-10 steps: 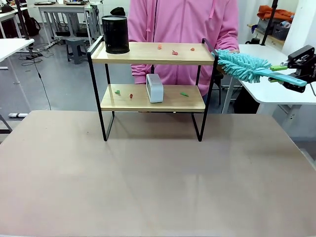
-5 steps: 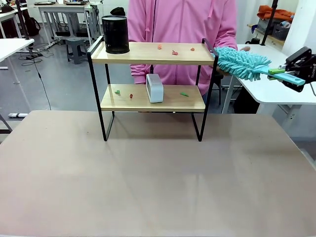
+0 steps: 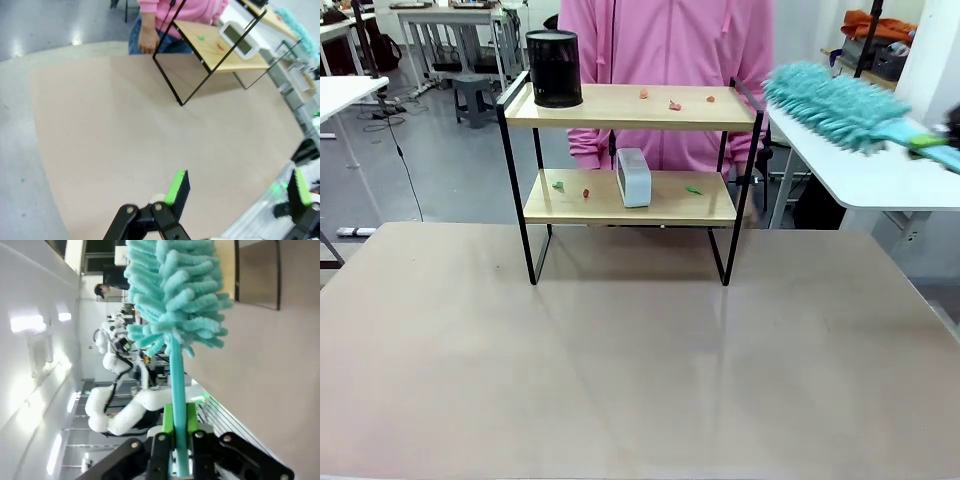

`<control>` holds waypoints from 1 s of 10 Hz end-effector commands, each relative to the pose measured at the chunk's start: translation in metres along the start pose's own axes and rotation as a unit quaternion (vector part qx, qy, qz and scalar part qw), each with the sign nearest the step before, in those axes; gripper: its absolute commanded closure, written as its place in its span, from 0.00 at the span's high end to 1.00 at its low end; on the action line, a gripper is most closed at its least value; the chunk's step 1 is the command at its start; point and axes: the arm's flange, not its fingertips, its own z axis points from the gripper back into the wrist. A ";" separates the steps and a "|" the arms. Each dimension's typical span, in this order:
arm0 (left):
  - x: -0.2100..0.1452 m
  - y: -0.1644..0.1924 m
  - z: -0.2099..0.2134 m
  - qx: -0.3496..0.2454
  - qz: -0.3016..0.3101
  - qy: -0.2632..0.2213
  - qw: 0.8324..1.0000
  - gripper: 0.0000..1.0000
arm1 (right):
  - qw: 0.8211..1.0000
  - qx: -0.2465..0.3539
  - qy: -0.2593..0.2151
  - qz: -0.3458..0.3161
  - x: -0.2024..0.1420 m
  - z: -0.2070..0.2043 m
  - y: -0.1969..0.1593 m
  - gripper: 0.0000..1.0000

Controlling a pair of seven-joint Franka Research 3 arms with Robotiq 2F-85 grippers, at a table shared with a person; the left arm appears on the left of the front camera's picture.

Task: Clean the shelf.
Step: Pick up the Duster from the human.

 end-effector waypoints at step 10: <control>0.001 0.000 -0.002 -0.007 -0.011 -0.008 1.000 1.00 | 0.982 -0.175 0.072 -0.005 -0.212 0.052 -0.002 0.00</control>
